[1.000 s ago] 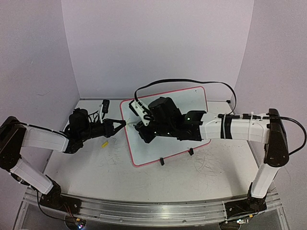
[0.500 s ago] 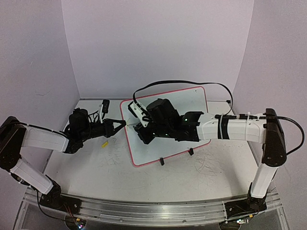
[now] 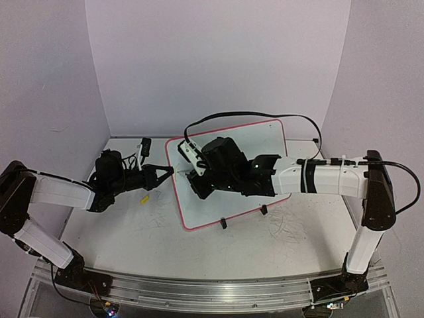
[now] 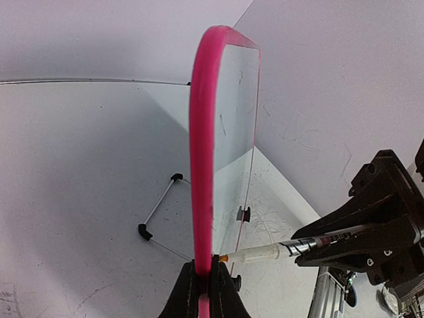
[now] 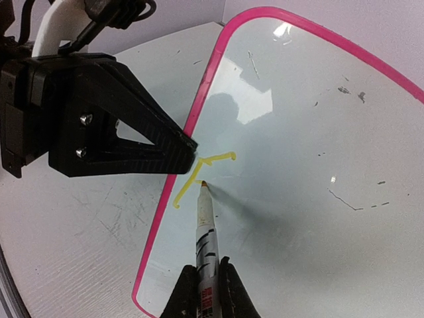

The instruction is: Write a sentence on the whiteboard

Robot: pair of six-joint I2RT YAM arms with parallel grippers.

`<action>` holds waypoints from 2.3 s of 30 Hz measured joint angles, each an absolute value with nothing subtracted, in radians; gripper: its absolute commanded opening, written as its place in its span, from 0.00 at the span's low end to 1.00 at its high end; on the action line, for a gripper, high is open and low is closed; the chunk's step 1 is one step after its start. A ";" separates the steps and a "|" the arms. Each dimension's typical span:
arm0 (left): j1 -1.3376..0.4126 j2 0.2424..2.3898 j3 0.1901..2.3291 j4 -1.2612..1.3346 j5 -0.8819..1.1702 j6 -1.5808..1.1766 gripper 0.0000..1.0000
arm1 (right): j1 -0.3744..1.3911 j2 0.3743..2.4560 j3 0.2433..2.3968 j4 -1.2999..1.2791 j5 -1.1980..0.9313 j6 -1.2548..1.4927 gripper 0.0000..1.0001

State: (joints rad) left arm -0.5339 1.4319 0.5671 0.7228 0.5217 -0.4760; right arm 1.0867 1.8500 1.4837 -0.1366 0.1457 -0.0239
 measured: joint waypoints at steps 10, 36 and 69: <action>-0.533 1.432 0.567 0.715 0.520 -0.475 0.00 | 1.081 1.850 1.484 -0.137 0.159 -0.022 0.00; -0.533 1.431 0.567 0.715 0.521 -0.472 0.00 | 1.022 1.712 1.339 -0.062 0.029 -0.045 0.00; -0.533 1.427 0.567 0.714 0.521 -0.472 0.00 | 1.037 1.761 1.369 -0.077 0.044 -0.052 0.00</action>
State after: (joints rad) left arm -0.5335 1.4265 0.5671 0.7139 0.5213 -0.4717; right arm 1.0369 1.7614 1.3693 -0.0768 0.0445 -0.0521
